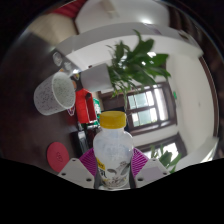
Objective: Pour water
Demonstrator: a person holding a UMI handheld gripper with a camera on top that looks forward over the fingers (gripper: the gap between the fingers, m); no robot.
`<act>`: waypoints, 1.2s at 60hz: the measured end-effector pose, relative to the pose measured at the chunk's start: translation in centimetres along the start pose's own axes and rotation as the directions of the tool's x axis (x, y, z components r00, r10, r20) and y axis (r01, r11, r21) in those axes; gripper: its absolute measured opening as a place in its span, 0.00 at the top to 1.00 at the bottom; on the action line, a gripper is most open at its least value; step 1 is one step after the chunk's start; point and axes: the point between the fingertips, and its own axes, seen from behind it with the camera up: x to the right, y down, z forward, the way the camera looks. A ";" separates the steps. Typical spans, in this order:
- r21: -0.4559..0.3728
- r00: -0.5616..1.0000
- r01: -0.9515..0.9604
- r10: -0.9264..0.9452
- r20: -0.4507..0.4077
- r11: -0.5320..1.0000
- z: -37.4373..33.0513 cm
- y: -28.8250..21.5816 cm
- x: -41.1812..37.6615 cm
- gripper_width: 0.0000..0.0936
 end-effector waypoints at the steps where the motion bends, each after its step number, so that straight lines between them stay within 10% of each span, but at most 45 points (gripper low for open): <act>1: 0.002 0.999 0.040 -0.040 -0.007 0.999 0.2 -0.6 -0.1 0.57; 23: -0.050 0.757 0.636 -0.636 -0.149 0.770 2.9 -7.4 -0.4 0.57; 40: -0.066 0.703 0.692 -0.692 -0.164 0.719 3.1 -8.2 -0.9 0.56; 55: 0.007 0.993 -0.105 0.104 0.055 0.994 1.4 -5.2 -0.2 0.55; 72: -0.091 0.427 -0.877 0.852 0.302 0.471 0.3 -2.7 -0.8 0.55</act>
